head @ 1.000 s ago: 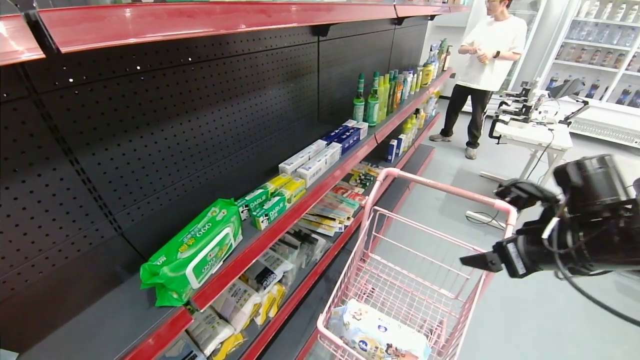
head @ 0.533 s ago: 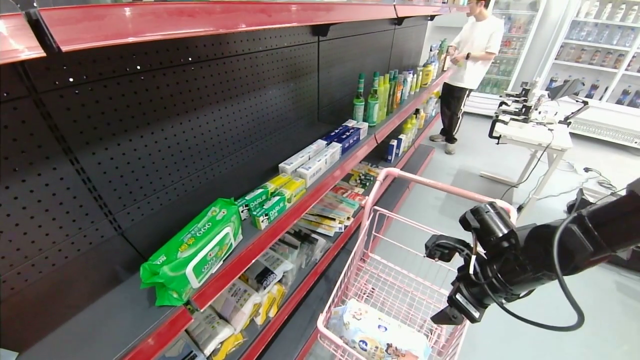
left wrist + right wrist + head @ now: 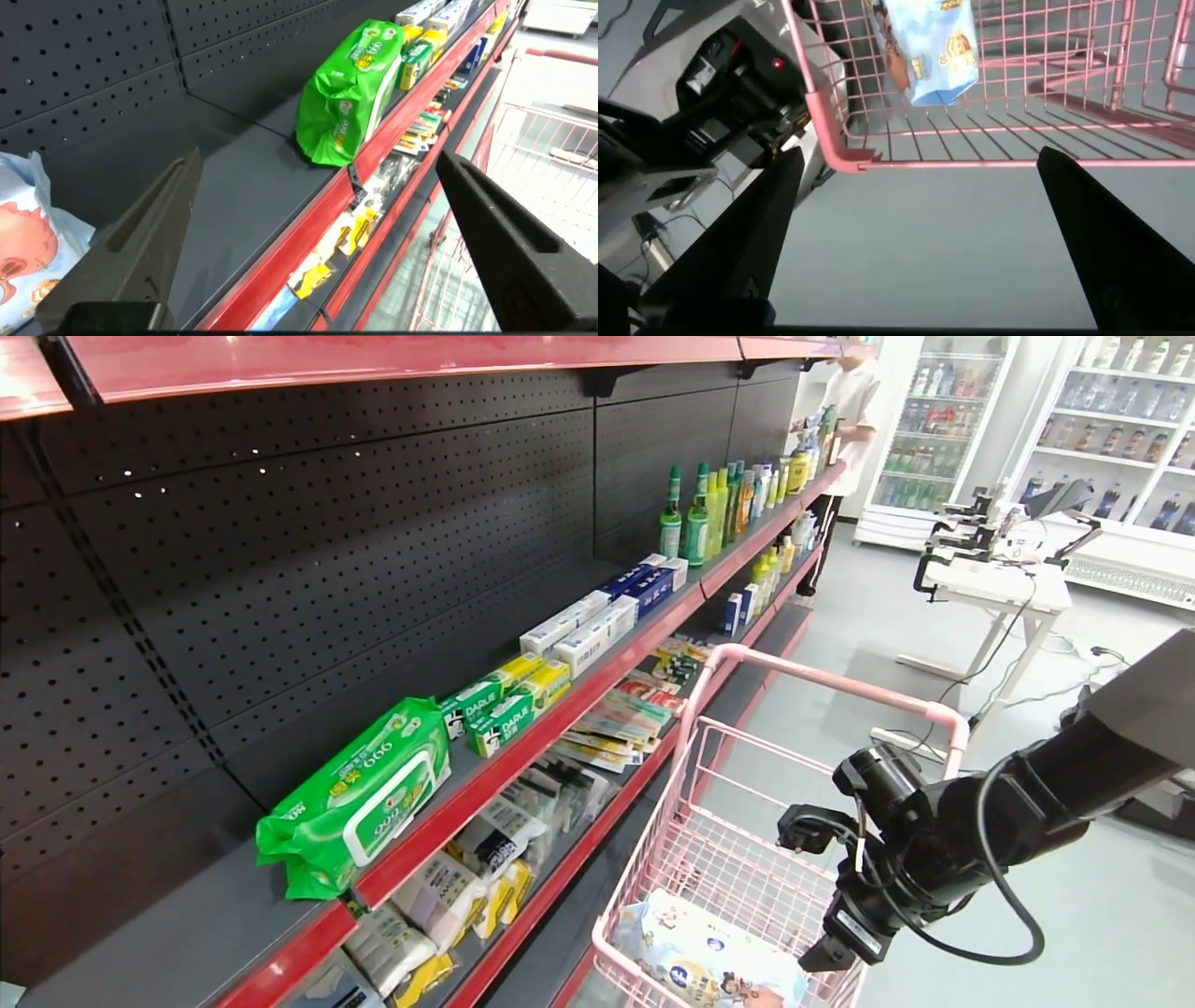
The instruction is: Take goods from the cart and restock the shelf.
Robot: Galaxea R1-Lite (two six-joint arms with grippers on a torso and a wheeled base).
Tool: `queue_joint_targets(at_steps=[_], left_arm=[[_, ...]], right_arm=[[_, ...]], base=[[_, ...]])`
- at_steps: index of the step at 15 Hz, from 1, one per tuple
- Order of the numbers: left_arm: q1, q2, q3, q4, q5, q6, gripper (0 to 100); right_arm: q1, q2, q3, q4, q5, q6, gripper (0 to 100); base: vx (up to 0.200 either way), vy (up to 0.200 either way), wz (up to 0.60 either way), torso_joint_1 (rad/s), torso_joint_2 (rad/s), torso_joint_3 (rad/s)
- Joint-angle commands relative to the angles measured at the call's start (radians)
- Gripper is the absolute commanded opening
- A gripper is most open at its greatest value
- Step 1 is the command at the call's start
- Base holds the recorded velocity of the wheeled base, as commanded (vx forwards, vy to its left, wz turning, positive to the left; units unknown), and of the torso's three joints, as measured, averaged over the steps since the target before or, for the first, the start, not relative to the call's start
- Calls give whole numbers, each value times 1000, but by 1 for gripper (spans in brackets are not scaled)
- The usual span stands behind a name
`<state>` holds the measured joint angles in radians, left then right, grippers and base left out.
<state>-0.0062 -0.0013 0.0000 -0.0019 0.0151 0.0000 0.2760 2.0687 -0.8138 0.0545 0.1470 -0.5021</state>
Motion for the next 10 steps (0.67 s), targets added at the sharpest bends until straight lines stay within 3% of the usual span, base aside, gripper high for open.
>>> queue_joint_targets(at_steps=[1, 10], left_arm=[[0, 1, 0, -1, 0, 0, 100], [0, 1, 0, -1, 0, 0, 100]], right_arm=[[14, 37, 8, -35, 0, -4, 100], [51, 125, 39, -125, 2, -19, 100]], base=[[0, 0, 0, -90, 193, 110], [0, 0, 0, -97, 222, 122]])
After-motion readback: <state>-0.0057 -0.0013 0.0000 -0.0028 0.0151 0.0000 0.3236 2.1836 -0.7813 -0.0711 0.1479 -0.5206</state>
